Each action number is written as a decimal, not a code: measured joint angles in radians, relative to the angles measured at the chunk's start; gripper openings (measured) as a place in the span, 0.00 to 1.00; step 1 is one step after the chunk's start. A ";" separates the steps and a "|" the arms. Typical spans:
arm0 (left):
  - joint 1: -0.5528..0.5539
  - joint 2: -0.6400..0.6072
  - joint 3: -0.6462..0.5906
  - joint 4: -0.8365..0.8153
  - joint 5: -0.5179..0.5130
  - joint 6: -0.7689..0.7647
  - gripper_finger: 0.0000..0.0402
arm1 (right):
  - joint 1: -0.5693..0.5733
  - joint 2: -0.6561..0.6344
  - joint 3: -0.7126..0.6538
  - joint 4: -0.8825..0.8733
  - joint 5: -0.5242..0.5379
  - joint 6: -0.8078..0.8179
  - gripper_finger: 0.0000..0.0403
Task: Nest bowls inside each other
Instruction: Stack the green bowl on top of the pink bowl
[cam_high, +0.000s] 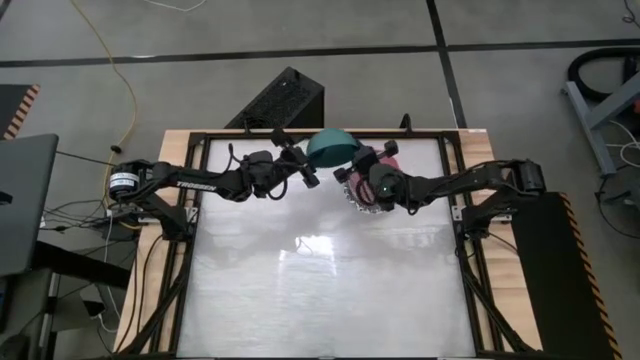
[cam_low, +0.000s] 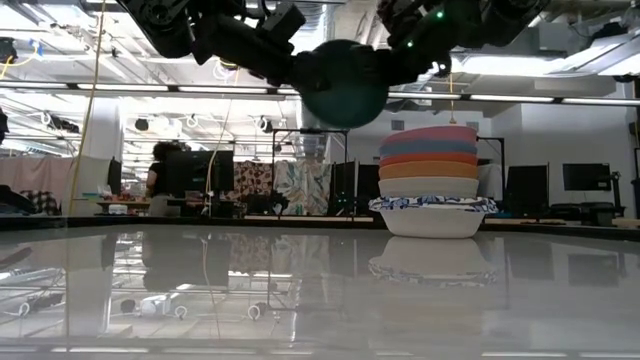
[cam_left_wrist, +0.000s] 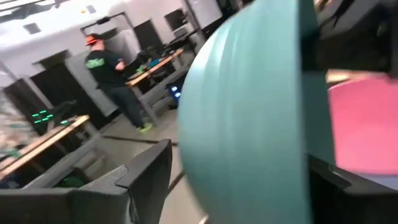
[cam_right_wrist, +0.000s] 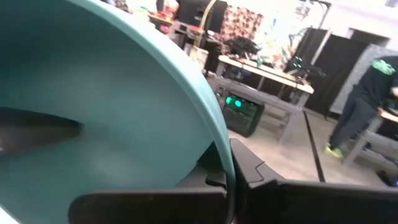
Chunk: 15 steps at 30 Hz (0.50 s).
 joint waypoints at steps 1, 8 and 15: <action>0.000 0.000 0.000 -0.001 -0.018 0.015 0.63 | -0.001 -0.011 0.000 -0.030 0.004 0.019 0.02; -0.008 -0.001 0.000 0.004 -0.043 0.029 0.63 | -0.024 -0.085 0.002 -0.195 0.001 0.100 0.02; -0.047 -0.002 0.000 -0.030 -0.011 0.014 0.63 | -0.079 -0.132 0.002 -0.256 -0.038 0.101 0.02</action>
